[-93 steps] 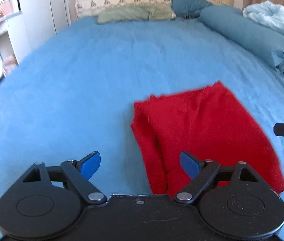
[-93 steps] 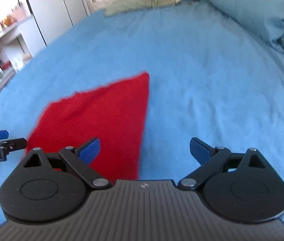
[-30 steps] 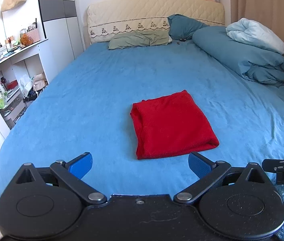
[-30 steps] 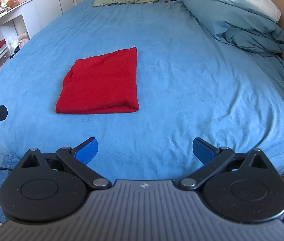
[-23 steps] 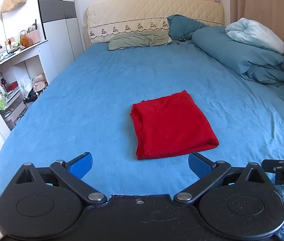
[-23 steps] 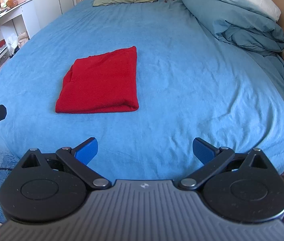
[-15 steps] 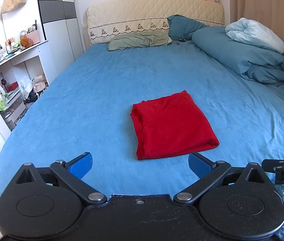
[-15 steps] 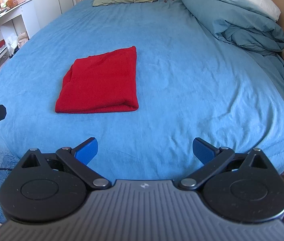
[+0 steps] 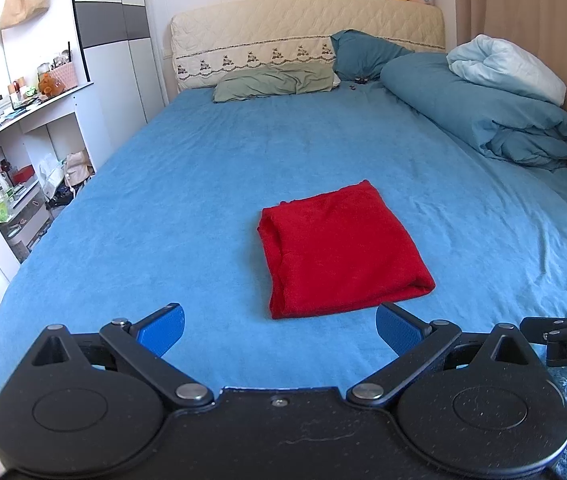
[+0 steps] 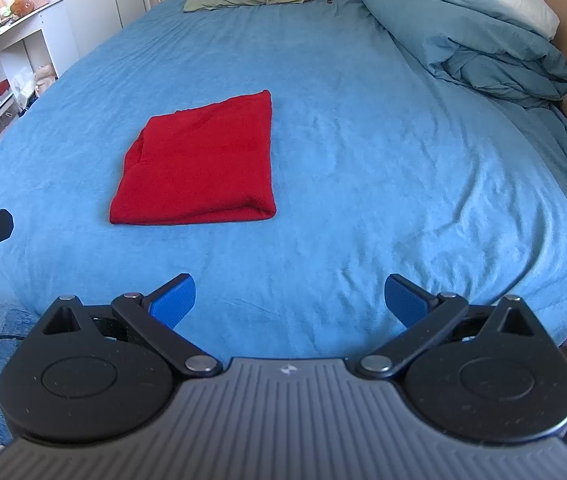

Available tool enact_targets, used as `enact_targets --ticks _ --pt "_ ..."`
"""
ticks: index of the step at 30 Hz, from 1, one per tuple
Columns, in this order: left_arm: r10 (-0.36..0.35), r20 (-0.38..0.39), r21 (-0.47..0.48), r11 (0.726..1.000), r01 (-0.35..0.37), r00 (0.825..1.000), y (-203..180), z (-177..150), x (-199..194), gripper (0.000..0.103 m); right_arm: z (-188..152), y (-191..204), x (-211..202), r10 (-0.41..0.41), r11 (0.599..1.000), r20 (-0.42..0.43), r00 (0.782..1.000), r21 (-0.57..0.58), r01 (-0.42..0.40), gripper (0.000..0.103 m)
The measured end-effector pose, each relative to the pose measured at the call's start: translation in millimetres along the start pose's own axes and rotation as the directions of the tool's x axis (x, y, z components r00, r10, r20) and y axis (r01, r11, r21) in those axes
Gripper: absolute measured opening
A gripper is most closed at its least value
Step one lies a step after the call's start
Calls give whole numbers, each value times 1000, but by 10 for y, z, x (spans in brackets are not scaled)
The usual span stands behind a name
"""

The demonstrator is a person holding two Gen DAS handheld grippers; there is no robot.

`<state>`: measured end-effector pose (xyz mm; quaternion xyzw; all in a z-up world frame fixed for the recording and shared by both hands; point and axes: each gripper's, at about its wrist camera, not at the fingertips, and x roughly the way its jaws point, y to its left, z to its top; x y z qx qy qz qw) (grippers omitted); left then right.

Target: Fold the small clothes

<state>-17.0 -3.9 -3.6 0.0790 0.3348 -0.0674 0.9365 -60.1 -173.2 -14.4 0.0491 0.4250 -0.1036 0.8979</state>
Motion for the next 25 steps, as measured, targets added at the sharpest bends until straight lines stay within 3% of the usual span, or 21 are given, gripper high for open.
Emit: enact_targets --ticks 9,15,25 --pt "-19 7 -26 999 19 1000 24 -3 -9 103 -12 0 -15 -1 1000 3 1000 5 1 103" --pt "34 34 -13 999 -33 999 -18 -4 -49 103 -16 75 -44 -6 1000 11 1000 13 6 103" --pt "24 28 -35 999 -23 999 12 0 -28 103 -11 113 -41 -6 1000 12 1000 13 5 103"
